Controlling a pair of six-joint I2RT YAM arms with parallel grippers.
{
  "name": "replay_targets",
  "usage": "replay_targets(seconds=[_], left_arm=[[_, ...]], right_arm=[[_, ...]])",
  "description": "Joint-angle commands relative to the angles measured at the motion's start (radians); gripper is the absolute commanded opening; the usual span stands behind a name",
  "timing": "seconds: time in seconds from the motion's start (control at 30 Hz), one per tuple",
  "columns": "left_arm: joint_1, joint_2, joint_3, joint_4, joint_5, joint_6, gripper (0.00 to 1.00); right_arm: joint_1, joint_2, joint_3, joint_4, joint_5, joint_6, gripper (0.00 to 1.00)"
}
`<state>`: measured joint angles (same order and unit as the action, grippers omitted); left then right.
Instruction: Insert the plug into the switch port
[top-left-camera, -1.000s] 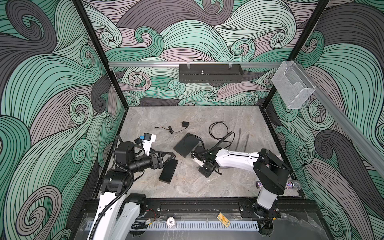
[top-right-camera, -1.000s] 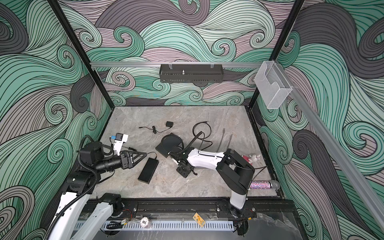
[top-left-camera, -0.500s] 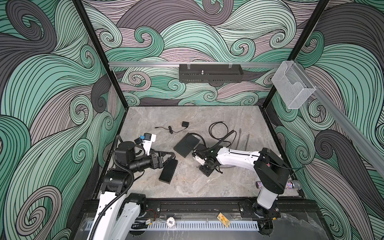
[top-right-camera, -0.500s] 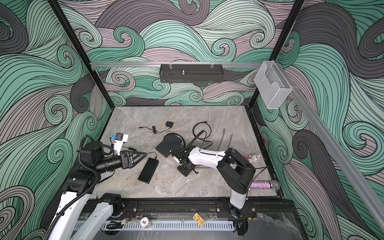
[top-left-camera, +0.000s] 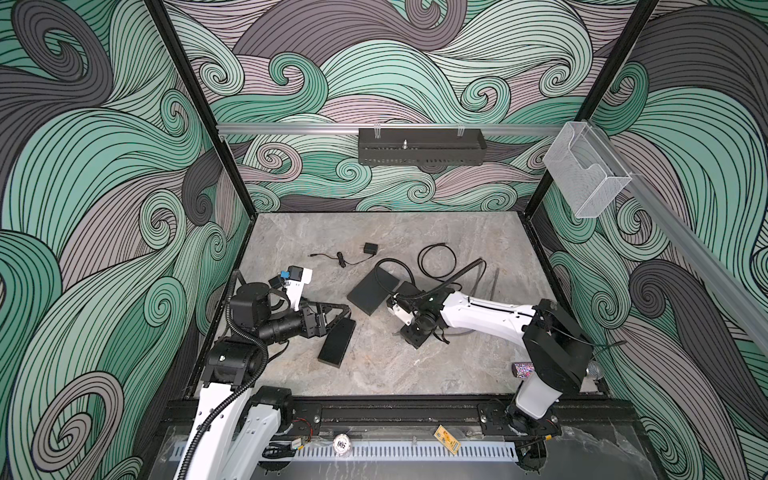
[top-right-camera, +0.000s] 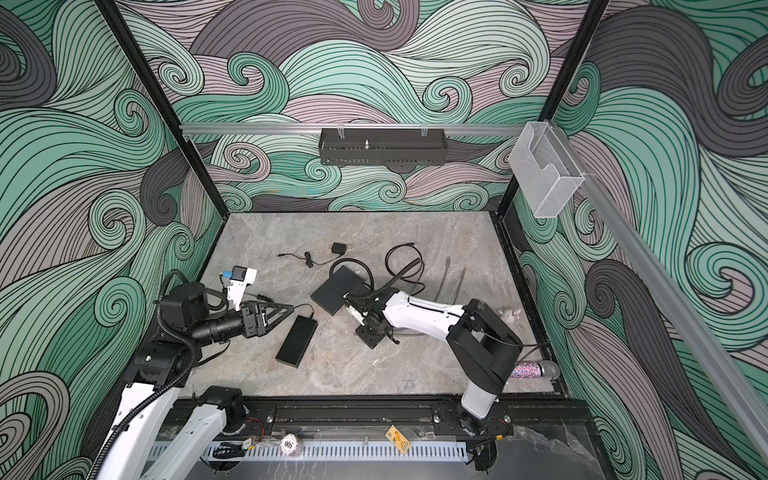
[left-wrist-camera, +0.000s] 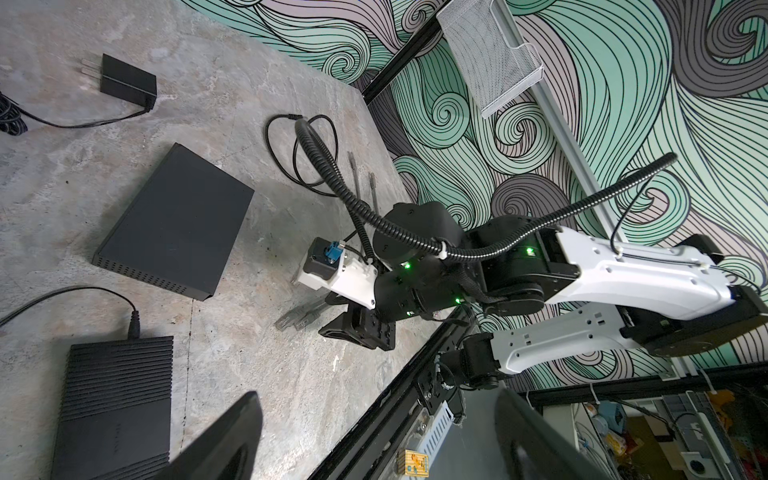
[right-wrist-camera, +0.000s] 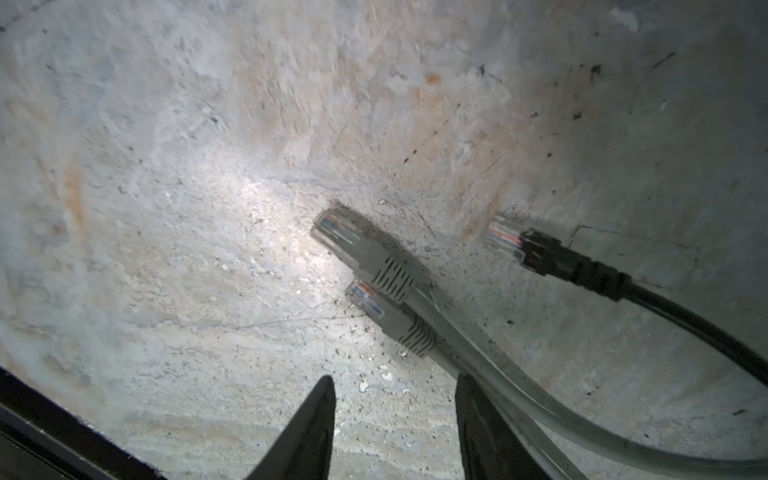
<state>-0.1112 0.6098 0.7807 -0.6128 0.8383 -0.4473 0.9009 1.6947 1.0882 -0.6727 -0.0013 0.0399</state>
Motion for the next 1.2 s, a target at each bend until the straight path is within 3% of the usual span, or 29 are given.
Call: replay_targets(seconds=[0.0, 0.23, 0.4, 0.8, 0.97, 1.17], left_arm=[[0.010, 0.011, -0.002, 0.013, 0.011, 0.009, 0.89], [0.010, 0.007, -0.004, 0.015, 0.013, 0.009, 0.89], [0.010, 0.008, -0.004, 0.016, 0.016, 0.008, 0.89], [0.010, 0.005, -0.005, 0.019, 0.018, 0.006, 0.89], [0.010, 0.005, -0.006, 0.019, 0.018, 0.006, 0.89], [0.010, 0.002, -0.007, 0.019, 0.018, 0.006, 0.89]], right_arm=[[-0.024, -0.011, -0.006, -0.028, 0.002, 0.028, 0.49], [-0.163, -0.024, -0.108, 0.005, -0.060, 0.131, 0.50], [-0.199, -0.032, -0.146, 0.026, -0.080, 0.131, 0.50], [-0.187, -0.063, -0.187, 0.036, -0.105, 0.150, 0.51], [-0.118, -0.073, -0.190, 0.019, -0.038, 0.172, 0.51], [-0.056, -0.032, -0.184, 0.038, -0.047, 0.206, 0.51]])
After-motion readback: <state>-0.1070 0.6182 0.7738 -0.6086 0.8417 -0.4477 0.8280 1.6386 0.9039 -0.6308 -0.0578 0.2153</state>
